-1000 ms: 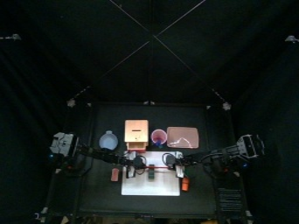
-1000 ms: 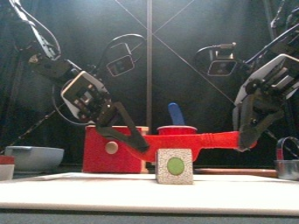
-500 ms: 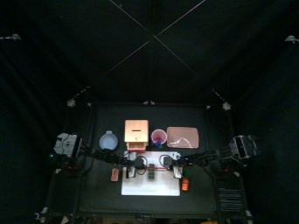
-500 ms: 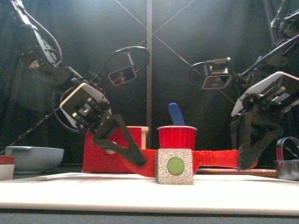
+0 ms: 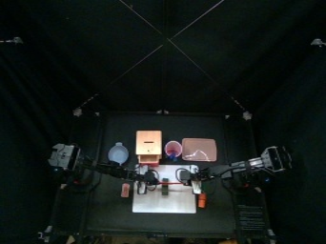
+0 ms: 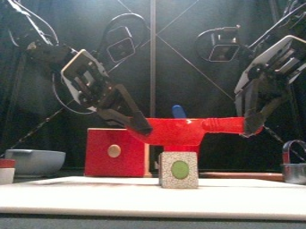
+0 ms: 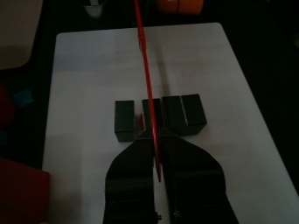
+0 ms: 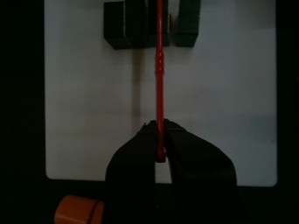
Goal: Place sushi on board then cut the sushi with the knife then place the pieces on the plate
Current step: Cut the sushi into 4 pieces
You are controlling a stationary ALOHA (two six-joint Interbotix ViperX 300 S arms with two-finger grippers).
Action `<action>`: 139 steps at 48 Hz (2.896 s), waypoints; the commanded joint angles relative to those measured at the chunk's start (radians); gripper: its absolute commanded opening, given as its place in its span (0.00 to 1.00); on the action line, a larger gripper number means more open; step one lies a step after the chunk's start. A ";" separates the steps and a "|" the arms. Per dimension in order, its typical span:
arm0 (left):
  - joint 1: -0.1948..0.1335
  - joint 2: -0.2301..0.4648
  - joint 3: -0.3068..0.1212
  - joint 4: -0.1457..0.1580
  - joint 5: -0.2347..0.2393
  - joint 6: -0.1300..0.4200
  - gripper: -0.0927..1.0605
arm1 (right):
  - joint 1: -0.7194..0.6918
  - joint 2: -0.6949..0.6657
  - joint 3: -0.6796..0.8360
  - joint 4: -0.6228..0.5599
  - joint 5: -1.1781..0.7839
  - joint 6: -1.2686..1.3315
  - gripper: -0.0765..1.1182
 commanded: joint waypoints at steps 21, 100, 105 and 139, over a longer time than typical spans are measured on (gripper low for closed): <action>-0.034 0.040 -0.035 -0.020 -0.003 0.000 0.37 | 0.048 0.048 -0.017 0.048 0.000 -0.005 0.21; -0.025 0.061 -0.017 -0.020 -0.002 0.002 0.37 | 0.023 0.087 -0.028 0.014 0.000 -0.005 0.21; -0.032 0.083 -0.021 -0.020 -0.002 0.000 0.37 | 0.034 0.110 -0.028 0.035 -0.014 -0.005 0.21; -0.066 0.132 -0.026 -0.069 -0.002 0.002 0.37 | 0.063 0.195 -0.021 0.072 -0.043 -0.003 0.21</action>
